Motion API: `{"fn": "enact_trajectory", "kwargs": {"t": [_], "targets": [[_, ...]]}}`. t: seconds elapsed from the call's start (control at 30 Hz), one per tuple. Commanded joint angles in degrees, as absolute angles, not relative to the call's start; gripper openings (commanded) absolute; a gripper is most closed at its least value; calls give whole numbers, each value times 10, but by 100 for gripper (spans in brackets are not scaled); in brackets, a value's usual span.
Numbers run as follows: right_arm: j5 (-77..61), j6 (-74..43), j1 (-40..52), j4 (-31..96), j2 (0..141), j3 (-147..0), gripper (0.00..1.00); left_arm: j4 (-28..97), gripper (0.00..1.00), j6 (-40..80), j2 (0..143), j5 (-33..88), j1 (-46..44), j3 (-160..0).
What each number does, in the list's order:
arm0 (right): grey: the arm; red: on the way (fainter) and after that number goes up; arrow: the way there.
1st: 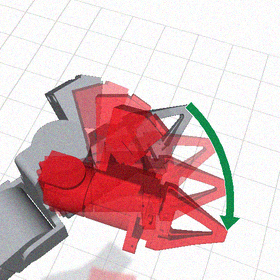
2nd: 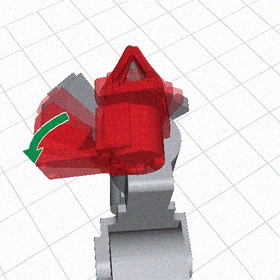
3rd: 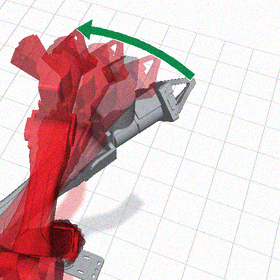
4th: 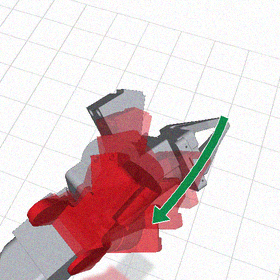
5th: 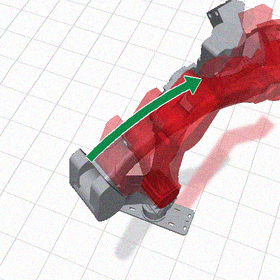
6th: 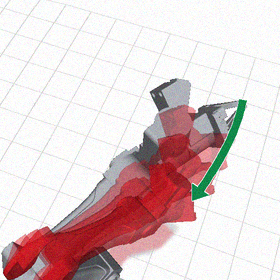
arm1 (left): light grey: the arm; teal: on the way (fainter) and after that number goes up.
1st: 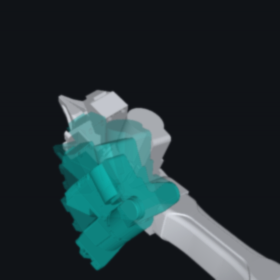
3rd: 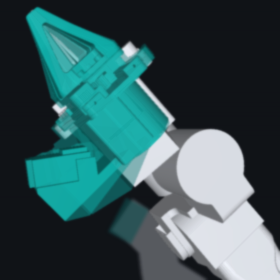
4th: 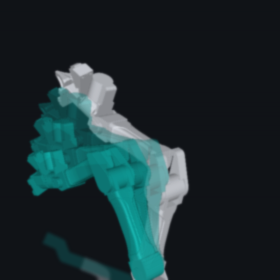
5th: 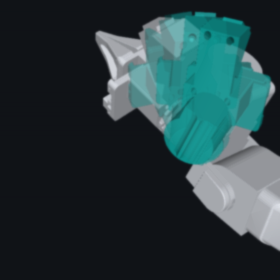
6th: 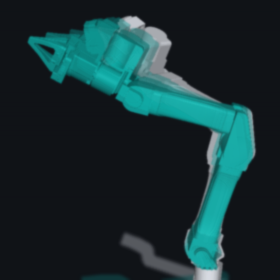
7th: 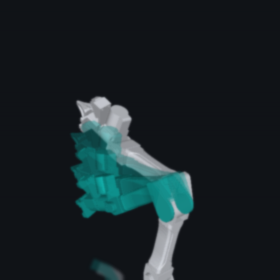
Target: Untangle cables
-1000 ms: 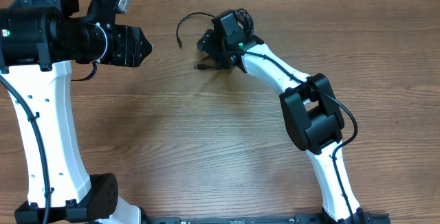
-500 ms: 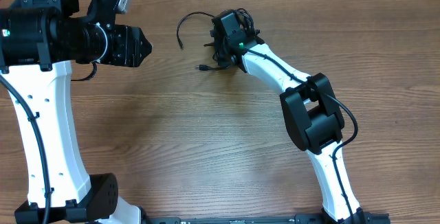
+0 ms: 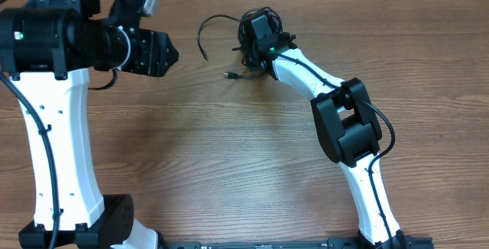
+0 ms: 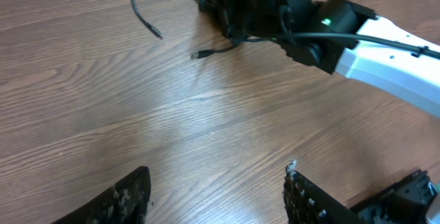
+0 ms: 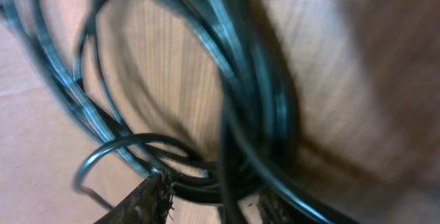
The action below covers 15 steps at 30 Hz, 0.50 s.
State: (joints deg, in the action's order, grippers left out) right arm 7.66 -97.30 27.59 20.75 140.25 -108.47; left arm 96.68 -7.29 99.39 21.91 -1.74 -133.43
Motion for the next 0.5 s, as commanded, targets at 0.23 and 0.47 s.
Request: {"fn": "enact_trajectory", "kwargs": {"t": [0.23,0.47], "targets": [[90,-874,272,198,1417,-1086,40,968,62,-77,990,225,-42,-1332],[87,-768,272,202,1415,-1088,4,968,62,-77,990,225,-42,-1332]]}}
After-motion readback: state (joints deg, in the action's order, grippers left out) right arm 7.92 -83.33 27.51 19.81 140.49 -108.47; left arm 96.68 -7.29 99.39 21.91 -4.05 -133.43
